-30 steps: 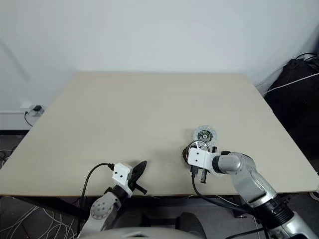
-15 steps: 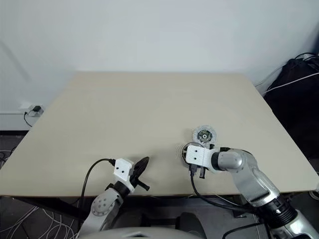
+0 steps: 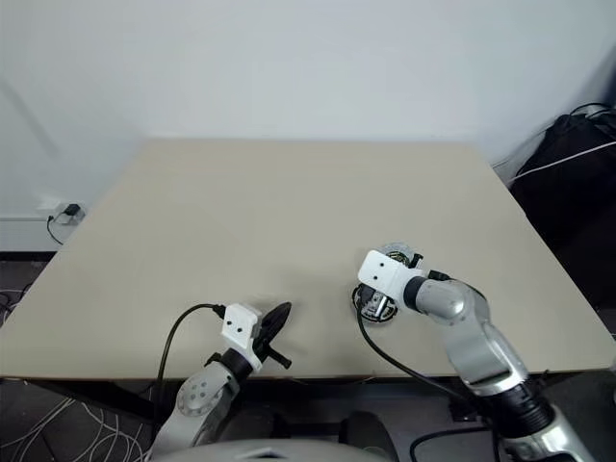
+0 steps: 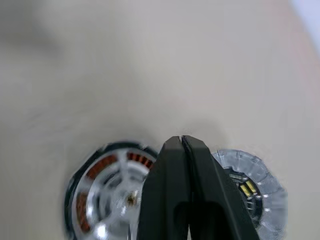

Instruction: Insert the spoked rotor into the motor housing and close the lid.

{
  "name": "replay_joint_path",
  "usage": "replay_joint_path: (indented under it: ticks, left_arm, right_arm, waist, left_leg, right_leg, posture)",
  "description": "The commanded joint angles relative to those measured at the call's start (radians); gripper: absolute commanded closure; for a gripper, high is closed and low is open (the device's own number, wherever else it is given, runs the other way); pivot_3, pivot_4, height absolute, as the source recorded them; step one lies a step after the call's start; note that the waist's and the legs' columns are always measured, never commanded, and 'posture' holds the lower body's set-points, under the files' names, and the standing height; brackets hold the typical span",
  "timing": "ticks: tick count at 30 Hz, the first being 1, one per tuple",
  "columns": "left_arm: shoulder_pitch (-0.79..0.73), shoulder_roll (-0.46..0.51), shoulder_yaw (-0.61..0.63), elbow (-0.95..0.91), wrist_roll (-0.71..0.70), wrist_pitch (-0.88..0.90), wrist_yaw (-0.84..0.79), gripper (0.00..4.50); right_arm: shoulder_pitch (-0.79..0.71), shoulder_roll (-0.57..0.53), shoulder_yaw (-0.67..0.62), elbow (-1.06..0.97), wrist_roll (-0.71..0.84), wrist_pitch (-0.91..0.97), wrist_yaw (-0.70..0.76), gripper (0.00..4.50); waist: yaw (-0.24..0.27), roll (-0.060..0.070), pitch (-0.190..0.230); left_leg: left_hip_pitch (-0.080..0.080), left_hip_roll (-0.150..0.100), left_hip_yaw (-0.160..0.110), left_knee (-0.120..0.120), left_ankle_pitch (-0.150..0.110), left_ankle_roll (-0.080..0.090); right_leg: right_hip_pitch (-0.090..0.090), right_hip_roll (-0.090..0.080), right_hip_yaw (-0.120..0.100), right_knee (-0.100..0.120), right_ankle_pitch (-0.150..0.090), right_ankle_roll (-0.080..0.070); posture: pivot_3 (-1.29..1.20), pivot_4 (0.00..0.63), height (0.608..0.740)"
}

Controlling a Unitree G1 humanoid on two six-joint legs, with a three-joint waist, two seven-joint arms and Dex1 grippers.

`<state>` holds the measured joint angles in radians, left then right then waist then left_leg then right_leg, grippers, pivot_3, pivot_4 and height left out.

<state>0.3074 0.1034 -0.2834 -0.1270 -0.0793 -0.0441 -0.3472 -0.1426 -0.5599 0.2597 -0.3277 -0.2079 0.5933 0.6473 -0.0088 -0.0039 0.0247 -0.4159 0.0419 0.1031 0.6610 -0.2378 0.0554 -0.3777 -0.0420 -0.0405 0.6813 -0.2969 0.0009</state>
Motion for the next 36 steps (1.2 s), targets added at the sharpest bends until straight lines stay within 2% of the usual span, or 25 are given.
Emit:
replay_joint_path:
  ticks: [1,5,14,20,23,26,29,34,35,36]
  left_arm:
    - [-0.005,-0.001,-0.003,-0.062,0.0,-0.002,0.007,4.5]
    - [0.004,0.005,0.002,-0.071,0.0,0.001,0.011,4.5]
    - [0.006,0.013,0.009,-0.071,-0.004,0.002,0.016,4.5]
    - [0.001,0.013,0.005,-0.062,-0.003,-0.001,0.013,4.5]
    - [0.002,0.012,0.004,-0.062,-0.003,-0.004,0.014,4.5]
    - [0.005,0.011,0.003,-0.06,-0.004,-0.005,0.014,4.5]
    - [0.006,0.008,-0.001,-0.072,-0.003,0.005,0.018,4.5]
    - [0.003,0.003,-0.01,-0.082,-0.003,0.018,0.022,4.5]
    - [0.003,0.002,-0.011,-0.083,-0.003,0.018,0.023,4.5]
    - [0.003,0.001,-0.011,-0.084,-0.003,0.019,0.024,4.5]
  right_arm:
    - [-0.009,0.06,-0.027,0.036,-0.005,0.015,-0.089,4.47]
    - [0.021,0.14,-0.01,0.091,-0.004,0.015,-0.162,4.47]
    - [0.121,0.171,-0.024,0.166,0.018,-0.006,-0.221,4.47]
    - [0.132,0.214,-0.091,0.047,0.138,-0.1,-0.19,4.47]
    - [0.131,0.163,-0.106,-0.014,0.139,-0.112,-0.164,4.47]
    - [0.138,-0.014,-0.029,-0.06,0.065,-0.151,-0.047,4.47]
    - [0.124,-0.142,0.014,-0.09,0.046,-0.164,0.054,4.47]
    - [0.053,-0.246,0.061,-0.081,0.045,-0.159,0.186,4.47]
    - [0.035,-0.25,0.069,-0.063,0.039,-0.163,0.196,4.08]
    - [0.019,-0.252,0.076,-0.048,0.031,-0.166,0.201,3.86]
  waist:
    - [-0.001,0.0,0.0]
    - [-0.002,0.0,0.0]
    - [-0.003,0.002,-0.002]
    - [-0.005,0.002,-0.001]
    - [-0.004,0.003,-0.001]
    - [0.0,0.003,-0.001]
    - [-0.002,0.002,-0.001]
    - [-0.004,0.002,0.0]
    - [-0.004,0.002,0.0]
    - [-0.003,0.002,0.0]
  left_leg:
    - [0.0,0.0,0.0,0.0,0.0,0.0]
    - [0.0,0.0,0.0,0.0,0.0,0.0]
    - [0.001,0.0,0.0,0.0,0.0,0.0]
    - [0.001,0.0,0.0,0.0,0.0,0.0]
    - [0.0,0.0,0.0,0.0,0.0,0.0]
    - [0.0,-0.001,0.001,0.0,-0.001,0.001]
    - [0.0,-0.003,0.001,-0.001,-0.001,0.002]
    - [0.0,-0.003,0.0,-0.001,-0.001,0.003]
    - [0.0,-0.003,0.0,-0.001,-0.001,0.003]
    - [0.0,-0.003,0.0,-0.001,-0.001,0.003]
  right_leg:
    - [0.0,0.0,0.0,0.0,0.0,0.0]
    - [0.0,0.0,0.0,0.0,0.0,0.0]
    - [0.0,0.0,0.0,0.0,0.0,0.001]
    - [0.0,0.0,0.0,0.0,-0.001,0.004]
    - [0.0,0.0,0.001,0.0,0.0,0.005]
    - [0.0,-0.001,0.0,-0.002,0.0,0.005]
    - [0.0,-0.003,0.0,-0.002,0.001,0.003]
    - [0.0,-0.002,0.001,-0.002,0.001,0.003]
    - [0.0,-0.002,0.0,-0.002,0.0,0.004]
    - [0.0,-0.002,0.0,-0.002,0.0,0.005]
  posture:
    - [0.0,0.0,0.74]
    - [0.0,0.0,0.74]
    - [0.0,0.0,0.74]
    - [0.0,0.0,0.74]
    - [0.0,0.0,0.74]
    - [0.0,0.0,0.74]
    - [0.0,0.0,0.74]
    - [0.0,0.0,0.74]
    - [0.0,0.0,0.74]
    - [0.0,0.0,0.74]
